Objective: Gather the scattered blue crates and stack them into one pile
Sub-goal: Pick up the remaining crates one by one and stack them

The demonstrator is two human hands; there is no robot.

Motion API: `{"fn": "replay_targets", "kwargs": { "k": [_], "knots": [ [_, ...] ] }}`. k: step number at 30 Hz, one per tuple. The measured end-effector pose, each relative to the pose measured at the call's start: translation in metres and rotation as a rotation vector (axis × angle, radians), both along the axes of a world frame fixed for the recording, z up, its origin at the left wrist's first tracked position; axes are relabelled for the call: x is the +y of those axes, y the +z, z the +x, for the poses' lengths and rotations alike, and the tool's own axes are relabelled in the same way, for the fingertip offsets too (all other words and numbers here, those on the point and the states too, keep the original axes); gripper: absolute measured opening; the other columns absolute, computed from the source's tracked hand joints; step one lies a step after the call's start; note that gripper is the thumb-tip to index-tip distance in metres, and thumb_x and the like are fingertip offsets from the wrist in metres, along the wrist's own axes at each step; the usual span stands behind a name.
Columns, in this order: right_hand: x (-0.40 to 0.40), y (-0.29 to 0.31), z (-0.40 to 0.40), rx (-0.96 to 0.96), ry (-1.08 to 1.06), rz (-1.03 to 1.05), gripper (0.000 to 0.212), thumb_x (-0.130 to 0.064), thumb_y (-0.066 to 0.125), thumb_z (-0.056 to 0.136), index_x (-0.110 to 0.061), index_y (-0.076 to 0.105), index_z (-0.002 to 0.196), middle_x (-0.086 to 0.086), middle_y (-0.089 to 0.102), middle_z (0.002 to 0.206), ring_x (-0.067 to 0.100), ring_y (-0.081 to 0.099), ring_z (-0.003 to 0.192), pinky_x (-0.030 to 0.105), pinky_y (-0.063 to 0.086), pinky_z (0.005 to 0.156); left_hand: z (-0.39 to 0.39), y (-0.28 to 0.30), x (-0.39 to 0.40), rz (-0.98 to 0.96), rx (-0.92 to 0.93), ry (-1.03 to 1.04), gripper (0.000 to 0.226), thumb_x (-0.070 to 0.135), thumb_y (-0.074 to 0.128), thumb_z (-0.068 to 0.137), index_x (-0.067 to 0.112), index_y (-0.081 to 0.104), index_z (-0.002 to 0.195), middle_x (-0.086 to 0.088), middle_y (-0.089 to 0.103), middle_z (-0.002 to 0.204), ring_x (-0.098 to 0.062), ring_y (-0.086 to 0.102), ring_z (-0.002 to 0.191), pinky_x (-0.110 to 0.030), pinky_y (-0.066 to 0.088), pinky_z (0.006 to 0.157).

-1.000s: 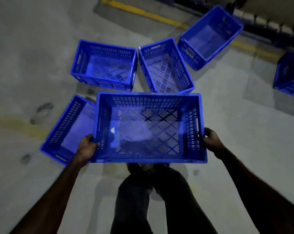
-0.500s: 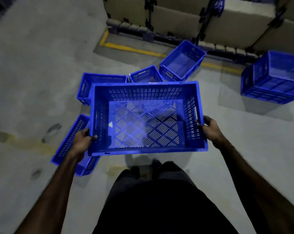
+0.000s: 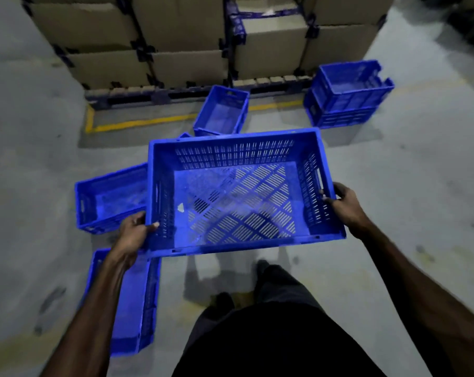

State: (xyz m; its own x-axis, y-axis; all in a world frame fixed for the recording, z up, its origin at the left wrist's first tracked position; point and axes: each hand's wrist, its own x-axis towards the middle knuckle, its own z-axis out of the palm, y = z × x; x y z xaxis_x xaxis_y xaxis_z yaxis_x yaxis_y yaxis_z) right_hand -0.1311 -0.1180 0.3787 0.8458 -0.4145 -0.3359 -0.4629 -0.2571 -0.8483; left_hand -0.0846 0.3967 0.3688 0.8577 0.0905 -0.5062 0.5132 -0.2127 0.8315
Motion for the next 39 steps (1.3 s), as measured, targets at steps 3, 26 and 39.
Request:
{"fn": "replay_targets", "kwargs": {
  "k": [3,26,39],
  "knots": [
    [-0.005,0.011,-0.039,-0.077,-0.145,-0.037,0.035,0.005,0.056,0.091,-0.014,0.066,0.119,0.001,0.072,0.113,0.022,0.072,0.086,0.039,0.063,0.074,0.015,0.010,-0.023,-0.011,0.026,-0.102,0.032,-0.012,0.057,0.094,0.005,0.067,0.119,-0.013,0.072,0.101,-0.007,0.072,0.065,-0.023,0.060,0.057],
    [-0.258,0.010,-0.165,-0.102,-0.502,0.024,0.034,0.002,0.066,0.086,-0.013,0.065,0.117,0.005,0.073,0.112,0.020,0.071,0.086,0.045,0.062,0.081,0.087,0.033,-0.374,-0.223,0.084,-0.388,0.028,-0.002,0.052,0.099,0.006,0.067,0.122,-0.020,0.074,0.109,-0.024,0.076,0.076,-0.038,0.064,0.065],
    [-0.440,0.021,-0.143,-0.098,-0.507,0.060,0.030,0.004,0.062,0.088,-0.011,0.067,0.113,0.007,0.075,0.105,0.025,0.073,0.083,0.042,0.062,0.074,0.119,0.029,-0.571,-0.233,0.103,-0.374,0.036,-0.007,0.057,0.091,0.013,0.069,0.119,-0.011,0.078,0.104,-0.024,0.076,0.078,-0.035,0.063,0.065]
  ]
}}
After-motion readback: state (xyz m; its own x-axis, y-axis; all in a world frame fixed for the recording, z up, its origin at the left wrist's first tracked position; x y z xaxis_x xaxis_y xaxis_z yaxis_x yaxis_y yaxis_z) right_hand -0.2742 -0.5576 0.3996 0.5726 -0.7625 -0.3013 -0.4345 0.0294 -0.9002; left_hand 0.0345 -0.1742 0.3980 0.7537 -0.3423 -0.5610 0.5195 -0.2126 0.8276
